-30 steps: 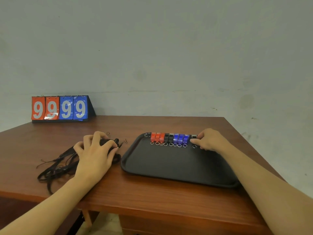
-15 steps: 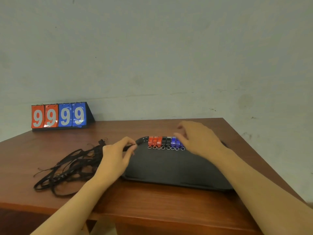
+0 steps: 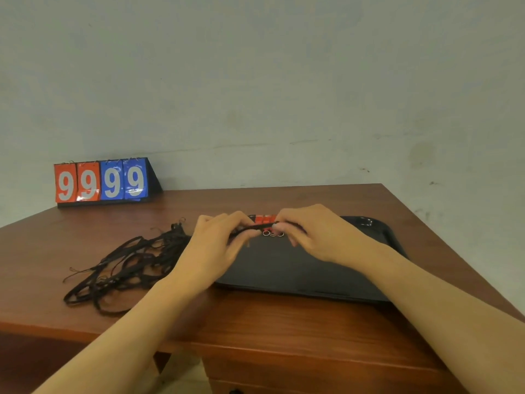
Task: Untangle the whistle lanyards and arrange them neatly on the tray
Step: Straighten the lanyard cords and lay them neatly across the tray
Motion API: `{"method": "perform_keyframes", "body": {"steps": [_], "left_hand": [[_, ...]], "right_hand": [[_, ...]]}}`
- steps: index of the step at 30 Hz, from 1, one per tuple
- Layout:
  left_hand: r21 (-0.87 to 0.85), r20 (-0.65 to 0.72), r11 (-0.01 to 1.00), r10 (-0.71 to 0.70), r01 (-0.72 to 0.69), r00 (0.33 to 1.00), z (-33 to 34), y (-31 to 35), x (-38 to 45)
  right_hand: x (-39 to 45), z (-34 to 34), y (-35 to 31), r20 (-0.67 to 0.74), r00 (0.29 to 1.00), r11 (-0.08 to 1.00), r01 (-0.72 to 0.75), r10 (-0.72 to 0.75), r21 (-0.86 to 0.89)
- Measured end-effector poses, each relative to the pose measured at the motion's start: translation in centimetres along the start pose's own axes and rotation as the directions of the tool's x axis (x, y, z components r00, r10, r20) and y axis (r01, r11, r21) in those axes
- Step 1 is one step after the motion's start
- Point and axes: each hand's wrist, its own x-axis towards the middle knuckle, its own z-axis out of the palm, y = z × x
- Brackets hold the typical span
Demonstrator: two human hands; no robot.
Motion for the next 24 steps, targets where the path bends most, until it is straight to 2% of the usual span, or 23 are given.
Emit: {"method": "perform_keyframes", "body": {"steps": [4, 9, 13, 16, 20, 24], "left_hand": [[-0.046, -0.082, 0.991, -0.13, 0.126, 0.988, -1.0, -2.9, -1.3], [-0.036, 0.002, 0.957, -0.289, 0.289, 0.957, -1.6, -7.7, -3.5], [0.07, 0.045, 0.941, -0.334, 0.331, 0.941, -1.5, -9.8, -2.5], [0.079, 0.08, 0.931, -0.361, 0.355, 0.929, -0.6, -10.3, -2.1], [0.033, 0.144, 0.916, -0.401, 0.4, 0.905, -0.1, -11.3, -2.2], [0.069, 0.133, 0.883, -0.469, 0.464, 0.873, -0.2, -10.3, -2.2]], "right_hand": [[-0.3, -1.6, 1.2, -0.056, 0.99, 0.991, -0.133, 0.132, -0.007], [-1.3, -3.5, 3.9, -0.131, 0.939, 0.946, -0.324, 0.318, -0.022], [-4.2, -5.2, 5.5, -0.26, 0.864, 0.887, -0.458, 0.432, -0.049], [-7.5, -4.5, 6.0, -0.25, 0.788, 0.818, -0.574, 0.563, 0.031], [-9.0, -3.2, 6.3, -0.285, 0.69, 0.743, -0.651, 0.665, 0.157], [-9.1, -2.7, 6.6, -0.253, 0.638, 0.684, -0.7, 0.728, 0.204]]}}
